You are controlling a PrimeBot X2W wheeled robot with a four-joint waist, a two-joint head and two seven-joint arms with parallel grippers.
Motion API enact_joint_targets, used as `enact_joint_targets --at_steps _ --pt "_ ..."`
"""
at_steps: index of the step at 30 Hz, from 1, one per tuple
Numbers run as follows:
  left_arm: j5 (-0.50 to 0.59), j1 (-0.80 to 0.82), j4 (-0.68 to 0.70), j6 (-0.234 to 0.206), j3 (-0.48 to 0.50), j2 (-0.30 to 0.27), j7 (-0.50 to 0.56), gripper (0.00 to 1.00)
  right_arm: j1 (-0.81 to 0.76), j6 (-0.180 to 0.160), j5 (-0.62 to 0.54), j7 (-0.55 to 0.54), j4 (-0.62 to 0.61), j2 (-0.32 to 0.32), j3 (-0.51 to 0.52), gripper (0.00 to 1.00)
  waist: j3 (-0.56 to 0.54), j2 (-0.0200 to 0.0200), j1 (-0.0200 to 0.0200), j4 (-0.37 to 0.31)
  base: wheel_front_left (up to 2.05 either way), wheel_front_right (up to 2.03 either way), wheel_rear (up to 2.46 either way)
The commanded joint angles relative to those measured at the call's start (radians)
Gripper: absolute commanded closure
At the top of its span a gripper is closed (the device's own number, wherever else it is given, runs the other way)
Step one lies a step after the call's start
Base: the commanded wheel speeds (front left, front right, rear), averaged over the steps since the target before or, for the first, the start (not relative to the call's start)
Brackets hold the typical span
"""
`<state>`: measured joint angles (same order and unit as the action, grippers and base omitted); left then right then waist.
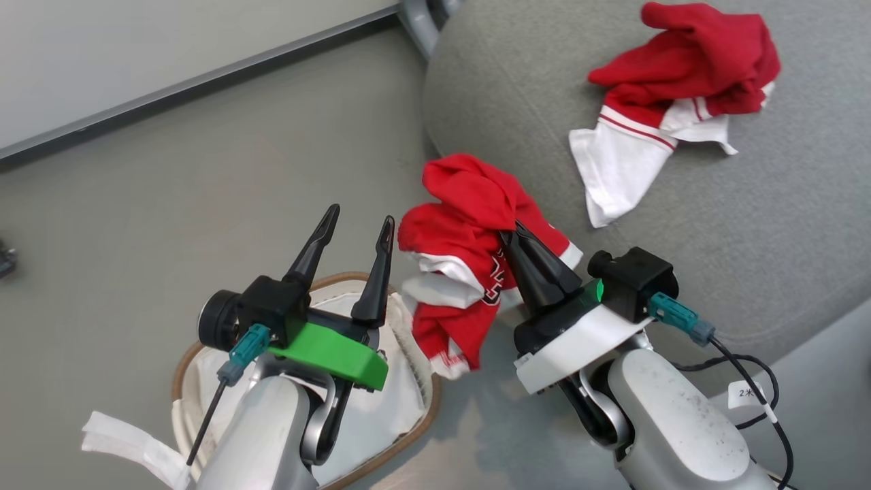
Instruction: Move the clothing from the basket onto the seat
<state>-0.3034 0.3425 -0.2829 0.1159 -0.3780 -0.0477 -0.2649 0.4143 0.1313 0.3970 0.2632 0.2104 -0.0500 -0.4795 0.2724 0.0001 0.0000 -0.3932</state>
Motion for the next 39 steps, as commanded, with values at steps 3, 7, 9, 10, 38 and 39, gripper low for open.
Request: enact_joint_targets --at_steps 3,7,9,10,38,39 --pt "0.015 -0.017 -0.006 0.008 0.010 -0.006 0.001 0.00 -0.018 -0.001 0.011 0.002 -0.010 -0.002 0.004 1.00 0.020 -0.0001 0.0000 -0.091 0.00 0.00 0.00" --pt "0.024 -0.018 -0.015 0.011 0.013 -0.006 0.001 0.00 -0.021 -0.001 0.018 0.002 -0.021 -0.002 0.012 1.00 0.027 -0.0001 0.0000 -0.126 0.00 0.00 0.00" --pt "0.031 -0.017 -0.018 0.013 0.017 -0.006 0.001 0.00 -0.026 -0.001 0.019 0.002 -0.027 -0.002 0.023 1.00 0.033 -0.0001 0.0000 -0.139 0.00 0.00 0.00" --pt "0.034 -0.017 -0.019 0.013 0.020 -0.006 0.001 0.00 -0.029 -0.001 0.022 0.002 -0.030 -0.002 0.032 1.00 0.037 -0.0001 0.0000 -0.145 0.00 0.00 0.00" --pt "0.079 0.087 -0.082 0.016 -0.017 -0.062 0.001 0.00 0.432 -0.001 -0.239 0.002 0.108 -0.163 0.452 1.00 0.263 -0.0001 0.0000 -0.083 0.00 0.00 0.00" --pt "0.081 0.094 -0.082 0.016 -0.024 -0.065 0.001 0.00 0.452 -0.001 -0.243 0.002 0.126 -0.180 0.468 1.00 0.276 -0.0001 0.0000 -0.074 0.00 0.00 0.00"
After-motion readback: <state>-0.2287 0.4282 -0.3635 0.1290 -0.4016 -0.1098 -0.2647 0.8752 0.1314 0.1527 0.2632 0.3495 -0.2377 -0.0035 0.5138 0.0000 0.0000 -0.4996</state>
